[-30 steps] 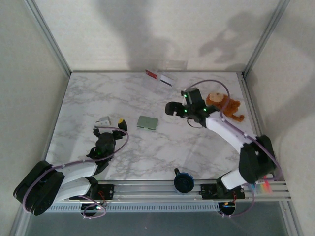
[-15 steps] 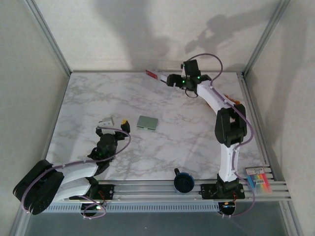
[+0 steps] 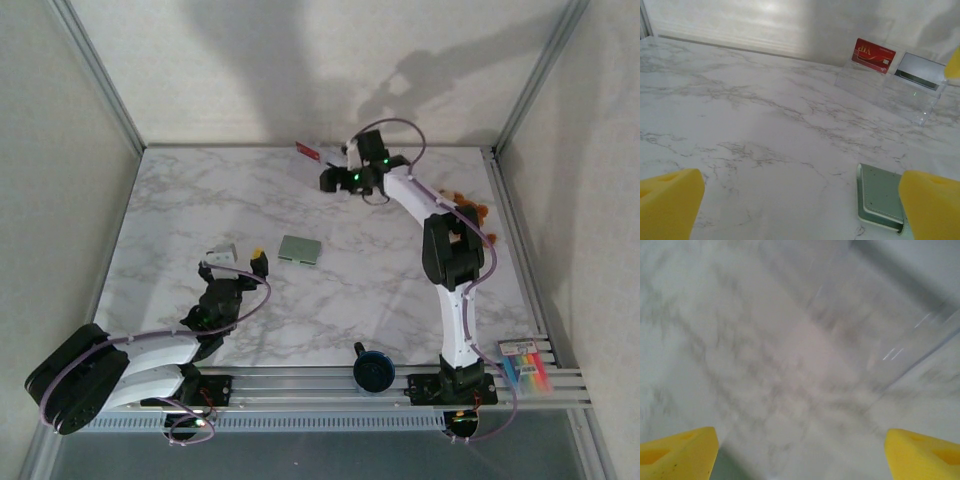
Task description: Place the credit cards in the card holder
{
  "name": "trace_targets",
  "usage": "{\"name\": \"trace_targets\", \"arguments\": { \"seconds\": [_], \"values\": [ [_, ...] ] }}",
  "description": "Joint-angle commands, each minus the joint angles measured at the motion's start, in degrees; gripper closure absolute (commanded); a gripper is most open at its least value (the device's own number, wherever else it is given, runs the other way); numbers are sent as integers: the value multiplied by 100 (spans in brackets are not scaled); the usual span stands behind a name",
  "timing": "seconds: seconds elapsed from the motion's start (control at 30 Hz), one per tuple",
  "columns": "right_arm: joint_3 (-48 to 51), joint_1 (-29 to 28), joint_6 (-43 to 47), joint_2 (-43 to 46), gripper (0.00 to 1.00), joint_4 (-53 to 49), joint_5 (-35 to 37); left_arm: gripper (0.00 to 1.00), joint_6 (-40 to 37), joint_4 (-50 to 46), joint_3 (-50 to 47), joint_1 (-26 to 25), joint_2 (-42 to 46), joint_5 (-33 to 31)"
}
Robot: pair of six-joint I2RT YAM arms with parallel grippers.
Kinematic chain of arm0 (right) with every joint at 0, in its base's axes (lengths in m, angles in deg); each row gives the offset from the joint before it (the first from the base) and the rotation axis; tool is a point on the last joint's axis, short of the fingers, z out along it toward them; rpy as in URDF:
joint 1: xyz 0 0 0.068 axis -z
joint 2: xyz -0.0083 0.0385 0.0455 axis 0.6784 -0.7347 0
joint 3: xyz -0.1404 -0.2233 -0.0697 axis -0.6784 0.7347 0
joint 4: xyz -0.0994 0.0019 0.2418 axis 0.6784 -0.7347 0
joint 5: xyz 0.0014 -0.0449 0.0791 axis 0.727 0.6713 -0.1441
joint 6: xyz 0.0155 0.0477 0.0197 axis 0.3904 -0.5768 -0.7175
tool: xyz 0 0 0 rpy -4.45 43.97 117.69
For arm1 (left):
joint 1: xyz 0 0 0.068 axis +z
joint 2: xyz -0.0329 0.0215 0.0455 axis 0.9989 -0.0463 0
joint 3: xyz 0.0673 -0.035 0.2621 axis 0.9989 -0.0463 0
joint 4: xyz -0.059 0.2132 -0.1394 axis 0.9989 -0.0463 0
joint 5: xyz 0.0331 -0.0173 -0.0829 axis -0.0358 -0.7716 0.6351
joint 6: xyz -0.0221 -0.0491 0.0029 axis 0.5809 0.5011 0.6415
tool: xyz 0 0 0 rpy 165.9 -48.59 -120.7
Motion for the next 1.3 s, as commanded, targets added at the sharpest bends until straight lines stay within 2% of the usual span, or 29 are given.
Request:
{"name": "trace_targets", "arguments": {
  "seconds": [0.0, 0.1, 0.23, 0.37, 0.63, 0.87, 1.1, 1.17, 1.27],
  "values": [
    [732, -350, 225, 498, 15, 13, -642, 1, -121, 167, 36, -43, 5, -186],
    [1114, -651, 507, 609, 15, -26, -582, 1, -70, 220, -32, -43, 70, -225],
    [977, -950, 904, 306, 19, -281, -383, 1, -55, 169, 7, -43, 37, -236],
    [825, -1194, 1395, 112, 17, -323, 519, 1, -22, 190, -42, -43, 85, -262],
    [-69, -1210, 1270, -529, 18, -695, -117, 1, 7, 234, -153, -50, 222, -321],
    [1231, -1210, 1120, 302, 19, -415, -267, 1, -3, 217, -131, -61, 189, -369],
    [2542, -1395, 535, 1416, 20, 162, -1063, 1, 20, 234, -165, -61, 233, -382],
    [2731, -1446, 397, 1601, 20, 319, -854, 1, 24, 237, -158, -61, 231, -371],
    [2759, -1464, 287, 1607, 18, 445, 123, 1, 11, 200, -157, -61, 303, -433]
  ]
}}
